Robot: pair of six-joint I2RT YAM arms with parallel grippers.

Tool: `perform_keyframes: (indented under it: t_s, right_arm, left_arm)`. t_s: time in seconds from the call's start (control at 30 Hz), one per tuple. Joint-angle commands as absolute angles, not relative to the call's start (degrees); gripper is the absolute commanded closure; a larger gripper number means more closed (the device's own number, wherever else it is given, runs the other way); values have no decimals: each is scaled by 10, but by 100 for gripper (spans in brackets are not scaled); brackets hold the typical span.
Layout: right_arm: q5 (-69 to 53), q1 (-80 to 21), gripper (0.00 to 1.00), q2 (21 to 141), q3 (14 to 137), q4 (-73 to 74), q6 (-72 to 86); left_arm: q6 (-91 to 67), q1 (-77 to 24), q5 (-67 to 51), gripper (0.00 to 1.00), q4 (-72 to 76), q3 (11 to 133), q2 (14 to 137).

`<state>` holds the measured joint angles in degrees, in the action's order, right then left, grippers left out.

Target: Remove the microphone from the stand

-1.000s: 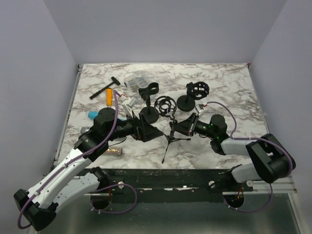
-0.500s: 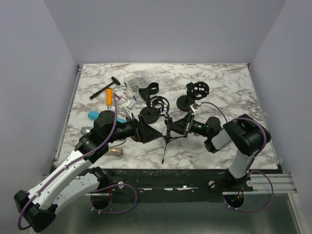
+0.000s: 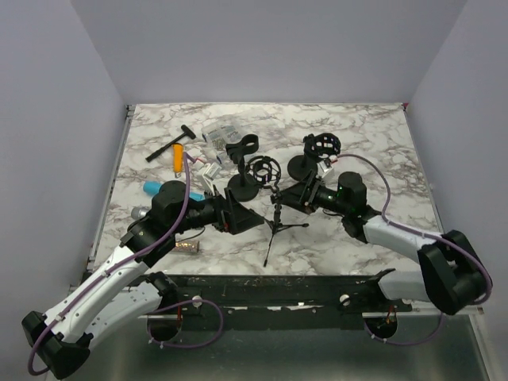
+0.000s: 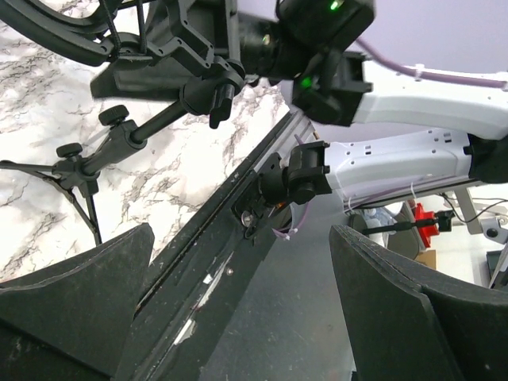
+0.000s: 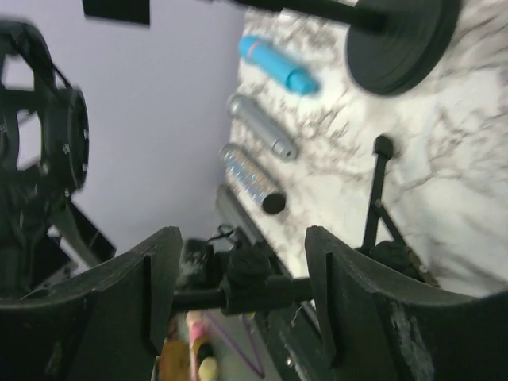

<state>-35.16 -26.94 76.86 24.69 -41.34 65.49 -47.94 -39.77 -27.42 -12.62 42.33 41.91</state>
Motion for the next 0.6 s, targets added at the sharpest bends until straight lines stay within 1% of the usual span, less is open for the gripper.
perform_keyframes:
  t_s: [0.0, 0.07, 0.13, 0.27, 0.47, 0.57]
  right_arm:
    - [-215, -268, 26, 701, 336, -8, 547]
    - [-195, -268, 25, 689, 358, 53, 545]
    - [-189, -268, 25, 681, 378, 83, 544]
    - [-184, -282, 29, 689, 425, 120, 547]
    - [-170, -333, 33, 717, 452, 108, 575]
    - [-160, -357, 38, 722, 446, 86, 596]
  left_arm:
    - [-472, -399, -263, 4, -125, 435, 419]
    - [-474, -399, -264, 4, -122, 433, 421]
    - [-477, -399, -265, 4, -116, 430, 420]
    - [-478, -399, -267, 4, -113, 427, 423]
    - [-483, -399, -268, 4, -106, 426, 425]
    - [-483, -399, -267, 4, -108, 426, 425]
